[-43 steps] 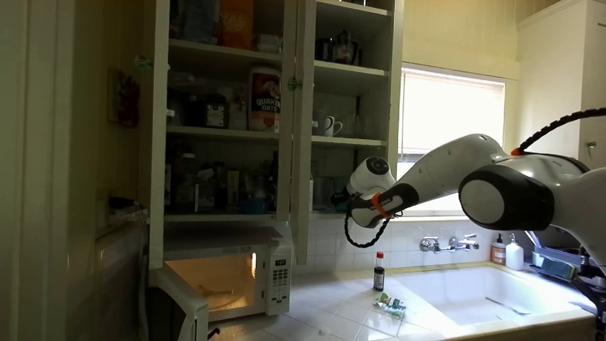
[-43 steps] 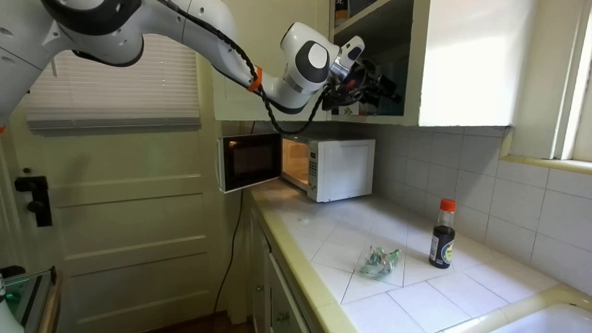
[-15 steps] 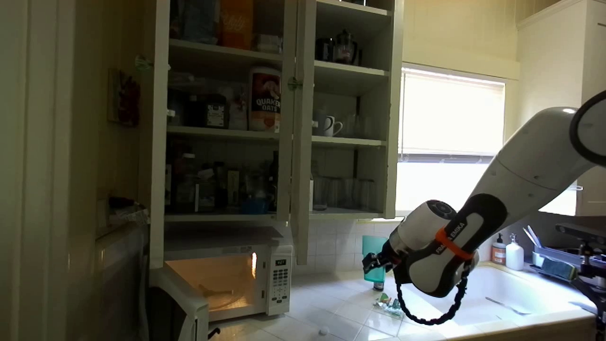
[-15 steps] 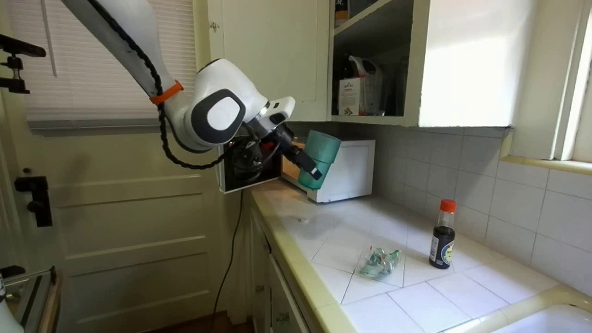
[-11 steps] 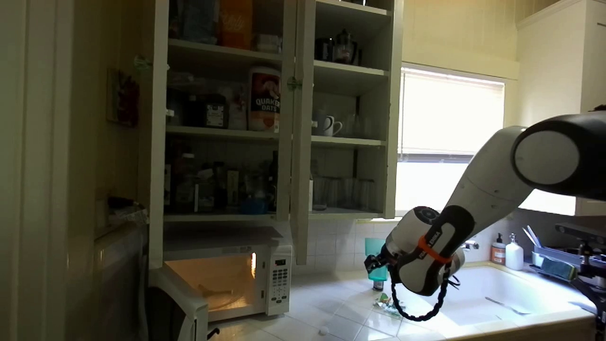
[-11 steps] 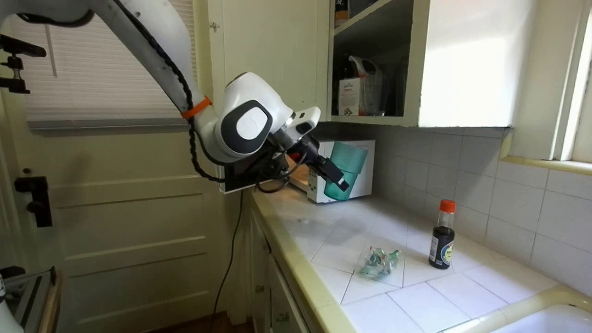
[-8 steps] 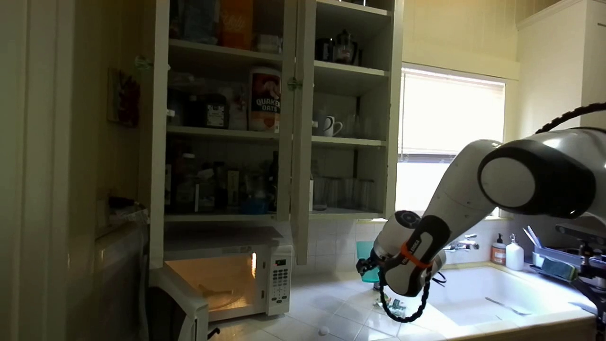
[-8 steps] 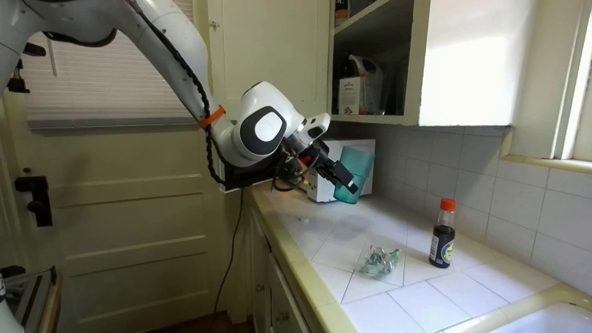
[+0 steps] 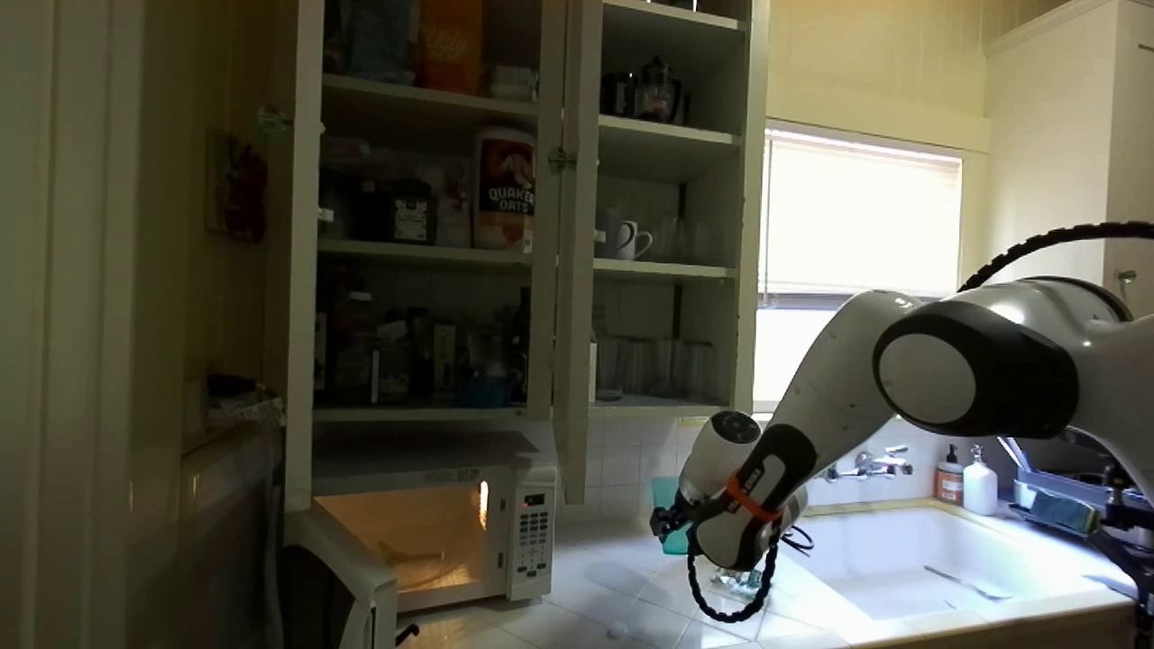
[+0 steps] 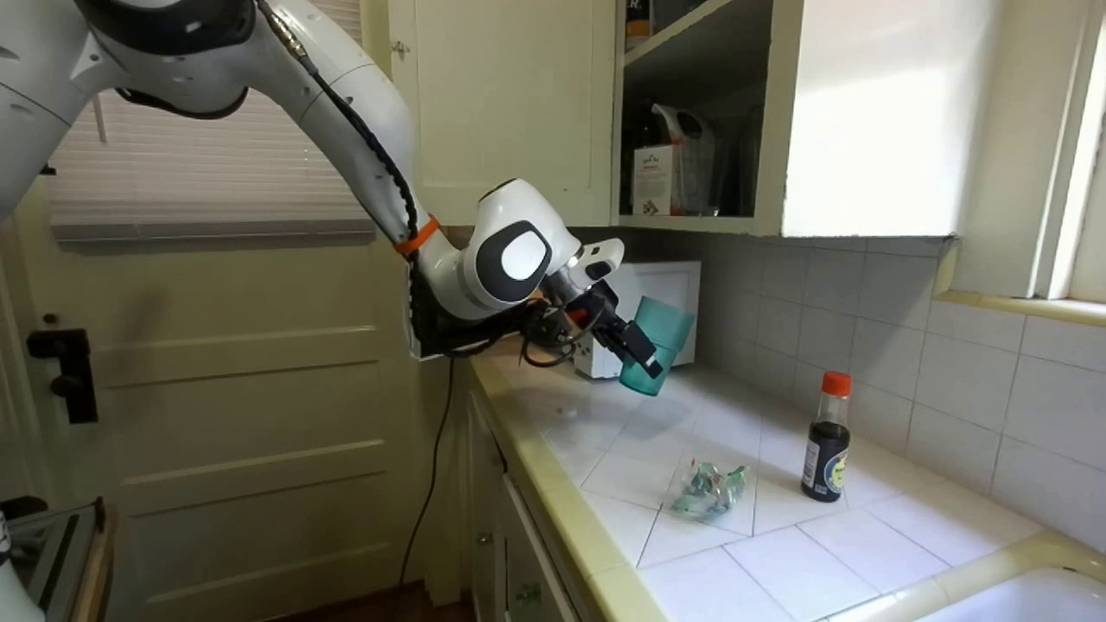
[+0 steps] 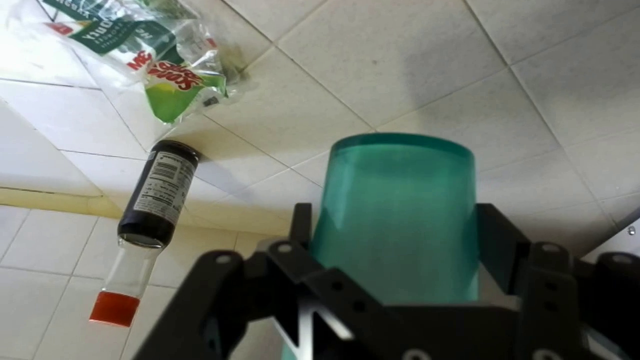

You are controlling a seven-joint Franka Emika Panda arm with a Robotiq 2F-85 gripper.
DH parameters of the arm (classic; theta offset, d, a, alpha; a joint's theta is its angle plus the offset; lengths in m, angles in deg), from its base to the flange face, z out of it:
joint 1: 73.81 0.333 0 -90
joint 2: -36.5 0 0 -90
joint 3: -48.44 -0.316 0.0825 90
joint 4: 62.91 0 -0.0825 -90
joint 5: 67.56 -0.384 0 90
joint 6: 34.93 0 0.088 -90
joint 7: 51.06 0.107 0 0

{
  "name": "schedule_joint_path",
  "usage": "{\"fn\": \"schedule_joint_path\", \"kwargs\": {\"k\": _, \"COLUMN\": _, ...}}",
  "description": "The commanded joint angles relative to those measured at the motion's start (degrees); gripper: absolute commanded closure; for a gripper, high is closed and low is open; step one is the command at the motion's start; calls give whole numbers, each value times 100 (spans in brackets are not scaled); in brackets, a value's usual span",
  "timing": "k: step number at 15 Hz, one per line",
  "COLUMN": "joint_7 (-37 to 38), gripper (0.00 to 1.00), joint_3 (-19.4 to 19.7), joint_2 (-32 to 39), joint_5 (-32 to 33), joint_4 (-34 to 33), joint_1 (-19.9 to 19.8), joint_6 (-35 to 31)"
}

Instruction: Remove the glass from the cupboard

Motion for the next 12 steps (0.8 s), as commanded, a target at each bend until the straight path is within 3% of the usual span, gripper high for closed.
{"fn": "schedule_joint_path", "kwargs": {"k": 1, "joint_7": 38, "gripper": 45, "joint_3": 38, "joint_2": 157, "joint_5": -5, "joint_4": -133, "joint_1": 28, "joint_6": -21}}
{"fn": "schedule_joint_path", "kwargs": {"k": 5, "joint_7": 555, "gripper": 45, "joint_3": 517, "joint_2": 1012, "joint_5": -121, "joint_4": -805, "joint_1": 444, "joint_6": 4}}
{"fn": "schedule_joint_path", "kwargs": {"k": 12, "joint_7": 1229, "gripper": 45, "joint_3": 935, "joint_2": 2181, "joint_5": -222, "joint_4": -2016, "joint_1": 618, "joint_6": 302}}
